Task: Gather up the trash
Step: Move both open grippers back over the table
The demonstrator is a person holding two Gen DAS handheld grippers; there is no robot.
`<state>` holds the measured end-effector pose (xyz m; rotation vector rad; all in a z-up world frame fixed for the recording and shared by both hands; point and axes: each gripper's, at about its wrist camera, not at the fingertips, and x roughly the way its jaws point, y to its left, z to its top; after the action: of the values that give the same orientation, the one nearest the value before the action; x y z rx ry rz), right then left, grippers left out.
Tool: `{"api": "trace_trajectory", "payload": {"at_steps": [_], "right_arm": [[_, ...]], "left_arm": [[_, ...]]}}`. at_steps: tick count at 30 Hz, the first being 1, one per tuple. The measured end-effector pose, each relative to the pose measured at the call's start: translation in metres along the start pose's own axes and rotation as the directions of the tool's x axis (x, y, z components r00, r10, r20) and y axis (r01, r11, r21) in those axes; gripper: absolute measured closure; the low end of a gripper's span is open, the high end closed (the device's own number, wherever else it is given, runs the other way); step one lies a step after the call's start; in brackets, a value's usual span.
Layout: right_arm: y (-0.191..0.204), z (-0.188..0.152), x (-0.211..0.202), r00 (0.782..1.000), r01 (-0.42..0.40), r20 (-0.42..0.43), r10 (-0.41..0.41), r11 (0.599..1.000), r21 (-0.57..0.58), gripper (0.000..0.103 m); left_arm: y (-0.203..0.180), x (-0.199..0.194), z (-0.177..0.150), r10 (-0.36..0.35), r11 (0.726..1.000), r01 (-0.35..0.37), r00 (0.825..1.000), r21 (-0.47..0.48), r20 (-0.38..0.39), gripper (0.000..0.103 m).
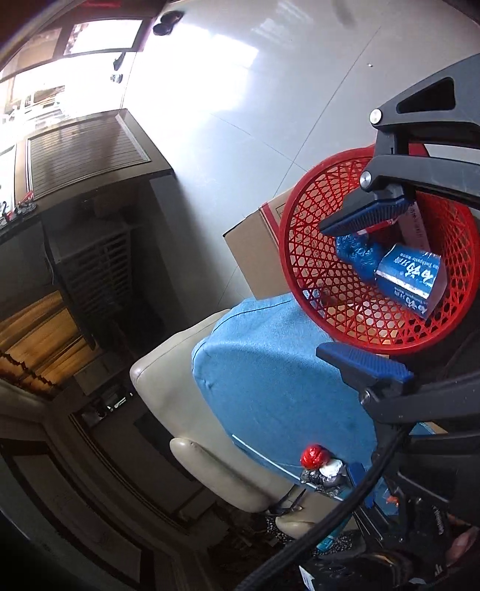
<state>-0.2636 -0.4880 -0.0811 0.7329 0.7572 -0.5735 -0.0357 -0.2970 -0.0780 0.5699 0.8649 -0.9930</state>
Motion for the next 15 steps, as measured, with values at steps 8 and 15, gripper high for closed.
{"api": "trace_trajectory", "payload": {"at_steps": [8, 15], "right_arm": [[0.033, -0.002, 0.019, 0.998, -0.056, -0.030, 0.055, 0.998, -0.041, 0.040], [0.090, -0.005, 0.039, 0.989, -0.133, -0.083, 0.122, 0.981, -0.142, 0.040]], "left_arm": [[0.088, -0.036, -0.072, 0.224, 0.953, -0.226, 0.974, -0.202, -0.033, 0.039], [0.170, -0.079, -0.142, 0.372, 0.825, -0.392, 0.919, -0.408, -0.130, 0.039]]}}
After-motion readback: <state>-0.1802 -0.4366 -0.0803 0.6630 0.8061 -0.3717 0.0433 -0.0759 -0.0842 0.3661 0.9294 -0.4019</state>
